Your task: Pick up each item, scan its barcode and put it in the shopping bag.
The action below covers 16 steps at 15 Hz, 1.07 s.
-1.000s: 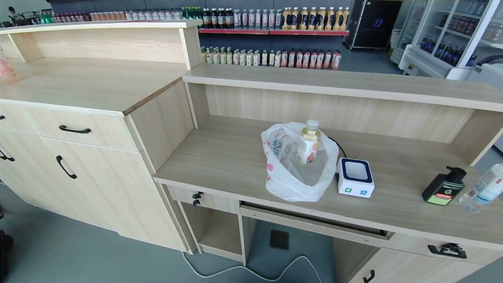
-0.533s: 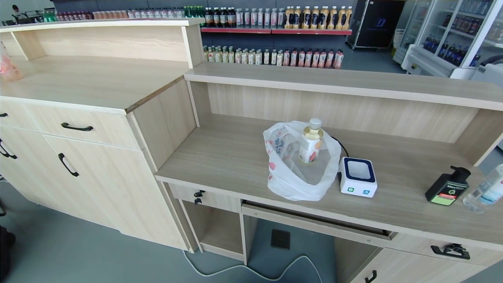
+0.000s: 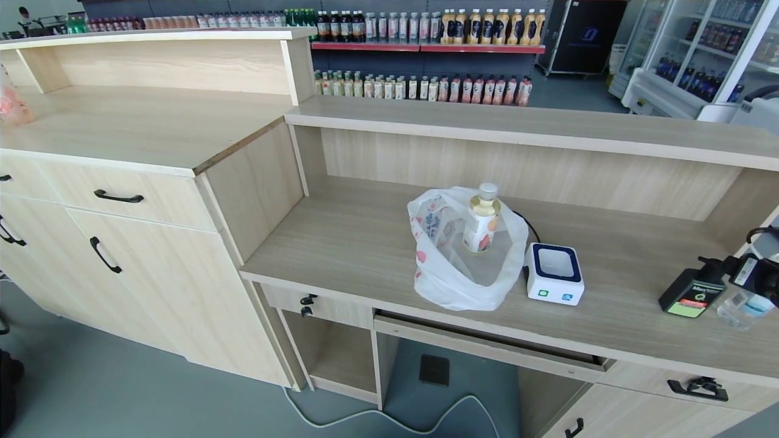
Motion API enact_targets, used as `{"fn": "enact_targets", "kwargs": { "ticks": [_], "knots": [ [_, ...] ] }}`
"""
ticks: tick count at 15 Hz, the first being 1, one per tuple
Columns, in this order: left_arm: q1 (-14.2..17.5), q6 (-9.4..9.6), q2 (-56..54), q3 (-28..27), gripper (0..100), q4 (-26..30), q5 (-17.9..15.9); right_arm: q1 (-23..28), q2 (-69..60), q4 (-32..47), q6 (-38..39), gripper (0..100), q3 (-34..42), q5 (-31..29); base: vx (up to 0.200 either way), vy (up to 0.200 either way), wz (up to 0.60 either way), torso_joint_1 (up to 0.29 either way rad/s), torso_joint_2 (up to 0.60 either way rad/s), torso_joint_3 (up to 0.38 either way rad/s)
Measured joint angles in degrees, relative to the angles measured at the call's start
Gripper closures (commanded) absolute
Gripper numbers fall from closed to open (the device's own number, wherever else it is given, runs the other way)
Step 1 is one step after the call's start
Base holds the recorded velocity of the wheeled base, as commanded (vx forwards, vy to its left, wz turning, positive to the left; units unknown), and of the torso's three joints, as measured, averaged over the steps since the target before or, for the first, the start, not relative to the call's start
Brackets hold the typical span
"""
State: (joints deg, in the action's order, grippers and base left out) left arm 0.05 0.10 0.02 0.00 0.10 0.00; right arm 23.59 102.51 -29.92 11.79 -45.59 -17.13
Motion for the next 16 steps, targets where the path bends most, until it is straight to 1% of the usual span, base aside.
{"fn": "enact_targets", "kwargs": {
  "ticks": [3, 6, 10, 16],
  "knots": [
    [0.0, 0.00, 0.0, 0.0, 0, 0.0, 0.0, -0.6, 2.5, -1.0, 2.0, 0, 0.0, -2.0, 0.000, 0.000, 0.00, 0.000, 0.00, 0.000],
    [0.0, 0.00, 0.0, 0.0, 0, 0.0, 0.0, -1.2, 5.7, -4.4, 4.2, 0, -0.5, -2.2, 0.000, 0.000, 0.00, 0.000, 0.00, 0.000],
    [0.0, 0.00, 0.0, 0.0, 0, 0.0, 0.0, -2.7, 9.6, -7.6, 4.4, 0, -0.9, -2.2, 0.000, 0.000, 0.00, 0.000, 0.00, 0.000],
    [0.0, 0.00, 0.0, 0.0, 0, 0.0, 0.0, -4.2, 14.3, -8.0, 4.3, 0, -5.6, -2.2, 0.000, 0.000, 0.00, 0.000, 0.00, 0.000]
  ]
}}
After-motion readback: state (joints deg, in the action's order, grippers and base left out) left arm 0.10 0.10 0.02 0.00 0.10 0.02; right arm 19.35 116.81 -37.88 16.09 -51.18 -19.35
